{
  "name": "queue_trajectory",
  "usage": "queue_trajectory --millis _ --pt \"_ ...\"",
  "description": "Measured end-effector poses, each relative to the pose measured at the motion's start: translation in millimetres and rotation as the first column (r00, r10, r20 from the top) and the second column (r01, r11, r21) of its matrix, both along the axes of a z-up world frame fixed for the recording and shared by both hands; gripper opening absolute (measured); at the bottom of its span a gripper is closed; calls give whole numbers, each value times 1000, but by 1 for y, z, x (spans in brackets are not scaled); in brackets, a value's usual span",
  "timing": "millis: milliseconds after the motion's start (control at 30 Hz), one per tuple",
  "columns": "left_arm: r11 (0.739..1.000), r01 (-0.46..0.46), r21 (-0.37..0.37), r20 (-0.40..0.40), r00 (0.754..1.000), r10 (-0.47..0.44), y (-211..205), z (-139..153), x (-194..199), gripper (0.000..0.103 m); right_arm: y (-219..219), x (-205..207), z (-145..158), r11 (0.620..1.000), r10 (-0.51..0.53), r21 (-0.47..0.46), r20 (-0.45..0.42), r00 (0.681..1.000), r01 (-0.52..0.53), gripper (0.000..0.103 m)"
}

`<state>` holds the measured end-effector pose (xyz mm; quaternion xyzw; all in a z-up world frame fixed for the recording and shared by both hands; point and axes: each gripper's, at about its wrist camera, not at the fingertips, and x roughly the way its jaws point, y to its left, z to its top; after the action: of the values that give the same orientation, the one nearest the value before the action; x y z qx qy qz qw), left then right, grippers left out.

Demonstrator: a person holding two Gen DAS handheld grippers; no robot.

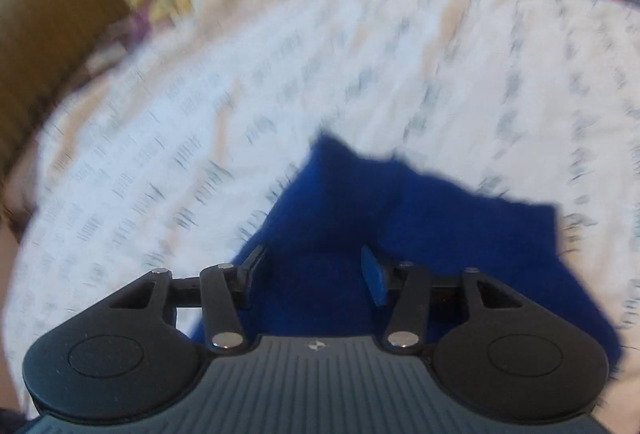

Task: Fold small clothes

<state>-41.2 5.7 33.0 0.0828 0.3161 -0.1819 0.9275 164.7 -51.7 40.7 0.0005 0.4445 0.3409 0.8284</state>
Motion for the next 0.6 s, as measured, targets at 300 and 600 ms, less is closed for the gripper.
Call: queue_trajectory --millis 300,600 --pt "998 -19 -57 -54 998 16 13 10 -5 76 -46 -39 50 989 -81 125 38 996 76 59" --pt "988 -83 -134 -36 996 79 39 27 -24 81 -96 -101 27 981 -149 126 21 989 146 76"
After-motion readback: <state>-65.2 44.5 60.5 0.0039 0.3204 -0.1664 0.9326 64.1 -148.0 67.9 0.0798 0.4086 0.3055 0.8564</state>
